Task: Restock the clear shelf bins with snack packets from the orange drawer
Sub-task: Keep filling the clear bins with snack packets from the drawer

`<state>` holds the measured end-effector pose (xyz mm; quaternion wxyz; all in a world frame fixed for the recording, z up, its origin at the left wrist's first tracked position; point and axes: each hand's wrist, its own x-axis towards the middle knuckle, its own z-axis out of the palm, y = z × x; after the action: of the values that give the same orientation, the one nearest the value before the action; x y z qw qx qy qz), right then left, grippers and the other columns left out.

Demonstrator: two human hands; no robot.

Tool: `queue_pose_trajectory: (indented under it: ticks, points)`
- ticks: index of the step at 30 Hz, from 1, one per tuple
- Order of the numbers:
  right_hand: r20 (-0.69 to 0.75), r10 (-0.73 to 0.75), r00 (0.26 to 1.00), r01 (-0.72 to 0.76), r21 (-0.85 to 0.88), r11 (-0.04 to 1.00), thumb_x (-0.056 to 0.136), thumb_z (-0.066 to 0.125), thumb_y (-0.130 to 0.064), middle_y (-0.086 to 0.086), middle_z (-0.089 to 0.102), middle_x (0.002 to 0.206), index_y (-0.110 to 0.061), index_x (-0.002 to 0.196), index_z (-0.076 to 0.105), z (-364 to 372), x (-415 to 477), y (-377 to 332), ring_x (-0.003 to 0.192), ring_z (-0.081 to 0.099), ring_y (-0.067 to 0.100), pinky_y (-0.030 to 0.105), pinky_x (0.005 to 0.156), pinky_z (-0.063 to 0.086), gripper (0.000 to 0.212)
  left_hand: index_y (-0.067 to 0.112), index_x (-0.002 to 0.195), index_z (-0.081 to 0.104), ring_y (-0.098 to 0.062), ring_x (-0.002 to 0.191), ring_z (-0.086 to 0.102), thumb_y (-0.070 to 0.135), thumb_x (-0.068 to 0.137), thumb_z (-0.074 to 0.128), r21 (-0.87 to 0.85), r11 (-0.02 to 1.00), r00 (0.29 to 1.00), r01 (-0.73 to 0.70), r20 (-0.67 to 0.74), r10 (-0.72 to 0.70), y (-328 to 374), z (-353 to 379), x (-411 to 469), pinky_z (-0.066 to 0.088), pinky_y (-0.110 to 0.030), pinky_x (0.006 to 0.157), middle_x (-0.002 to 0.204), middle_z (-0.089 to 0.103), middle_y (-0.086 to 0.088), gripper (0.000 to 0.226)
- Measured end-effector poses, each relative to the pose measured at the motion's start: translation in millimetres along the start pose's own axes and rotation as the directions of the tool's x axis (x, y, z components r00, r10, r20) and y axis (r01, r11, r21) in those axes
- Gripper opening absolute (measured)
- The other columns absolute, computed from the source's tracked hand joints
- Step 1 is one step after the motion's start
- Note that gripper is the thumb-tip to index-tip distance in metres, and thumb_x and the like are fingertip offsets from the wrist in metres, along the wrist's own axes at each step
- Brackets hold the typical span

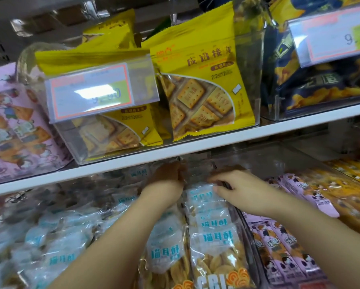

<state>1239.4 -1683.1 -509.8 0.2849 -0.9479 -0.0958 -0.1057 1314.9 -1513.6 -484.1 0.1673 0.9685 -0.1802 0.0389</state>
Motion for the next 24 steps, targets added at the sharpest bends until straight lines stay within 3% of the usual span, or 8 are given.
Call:
queue_pose_trajectory:
  ticks: [3, 5, 8, 10, 13, 17, 21, 24]
  points:
    - [0.000, 0.012, 1.000, -0.012, 0.025, 1.000, 0.096, 0.045, -0.021, -0.006, 0.055, 0.131, -0.030, 0.125, 0.060, 3, 2, -1, 0.115, 0.050, 0.009, 0.020, 0.092, 0.039, 0.033, 0.024, 0.119, 0.060, -0.026, 0.114, 0.057, 0.021, 0.095, 0.050, -0.004, 1.000, 1.000, -0.004, -0.006, 0.004, 1, 0, 6, 0.045, -0.037, 0.098, 0.127, 0.060, -0.004, 0.026]
    - [0.005, 0.041, 0.999, -0.041, 0.058, 0.997, 0.096, 0.045, -0.020, -0.008, 0.055, 0.125, -0.031, 0.125, 0.060, 3, 4, 0, 0.110, 0.052, 0.008, 0.015, 0.086, 0.039, 0.034, 0.023, 0.105, 0.063, -0.027, 0.106, 0.059, 0.020, 0.092, 0.052, 0.036, 0.999, 1.000, -0.002, -0.010, 0.002, 3, 2, 10, 0.047, -0.039, 0.095, 0.117, 0.064, -0.004, 0.018]
    - [0.006, 0.068, 0.998, -0.068, 0.109, 0.992, 0.096, 0.047, -0.020, -0.021, 0.051, 0.081, -0.029, 0.126, 0.060, 4, 5, 3, 0.072, 0.050, -0.005, 0.003, 0.059, 0.036, 0.034, 0.025, 0.079, 0.060, -0.025, 0.095, 0.061, 0.021, 0.091, 0.052, 0.096, 0.995, 1.000, -0.006, -0.010, 0.007, 4, 5, 13, 0.049, -0.040, 0.090, 0.102, 0.067, -0.004, 0.015]
    - [-0.021, 0.067, 0.998, -0.064, 0.106, 0.992, 0.095, 0.048, -0.019, -0.019, 0.043, 0.073, -0.027, 0.123, 0.061, 3, 5, 5, 0.064, 0.044, -0.005, 0.003, 0.056, 0.036, 0.032, 0.027, 0.078, 0.056, -0.025, 0.093, 0.060, 0.023, 0.093, 0.051, 0.072, 0.997, 0.999, -0.037, -0.027, 0.039, 3, 7, 12, 0.049, -0.039, 0.088, 0.101, 0.066, -0.003, 0.016]
    - [-0.038, 0.048, 0.998, -0.043, 0.120, 0.992, 0.094, 0.050, -0.018, -0.014, 0.052, 0.098, -0.030, 0.120, 0.061, 2, 4, 2, 0.074, 0.048, -0.005, 0.002, 0.062, 0.036, 0.031, 0.025, 0.091, 0.055, -0.027, 0.093, 0.058, 0.025, 0.098, 0.043, 0.026, 0.998, 0.996, -0.063, -0.060, 0.064, 1, 8, 10, 0.049, -0.039, 0.087, 0.101, 0.062, -0.003, 0.013]
    - [-0.034, 0.051, 0.998, -0.047, 0.102, 0.994, 0.094, 0.048, -0.016, -0.006, 0.042, 0.143, -0.024, 0.126, 0.060, 4, 6, -1, 0.126, 0.044, 0.009, 0.013, 0.092, 0.033, 0.035, 0.020, 0.097, 0.054, -0.020, 0.089, 0.056, 0.022, 0.101, 0.038, -0.003, 1.000, 0.999, -0.031, -0.013, 0.031, 1, 9, 12, 0.045, -0.033, 0.079, 0.102, 0.059, -0.002, 0.017]
    - [0.038, 0.065, 0.997, -0.065, -0.004, 0.998, 0.095, 0.041, -0.018, 0.001, 0.063, 0.118, -0.021, 0.115, 0.064, 12, 8, -4, 0.107, 0.058, 0.019, 0.033, 0.094, 0.047, 0.031, 0.015, 0.095, 0.057, -0.023, 0.092, 0.057, 0.017, 0.099, 0.039, -0.062, 0.998, 0.999, 0.017, 0.035, -0.015, 3, 12, 15, 0.043, -0.032, 0.078, 0.103, 0.061, -0.006, 0.019]
    - [0.067, 0.083, 0.994, -0.080, -0.059, 0.995, 0.097, 0.038, -0.024, 0.004, 0.064, 0.112, -0.020, 0.111, 0.065, 13, 9, -4, 0.104, 0.058, 0.022, 0.038, 0.093, 0.047, 0.030, 0.015, 0.086, 0.059, -0.031, 0.094, 0.062, 0.018, 0.094, 0.046, -0.195, 0.980, 0.997, 0.029, -0.064, -0.042, 1, 11, 17, 0.051, -0.037, 0.081, 0.097, 0.065, -0.011, 0.015]
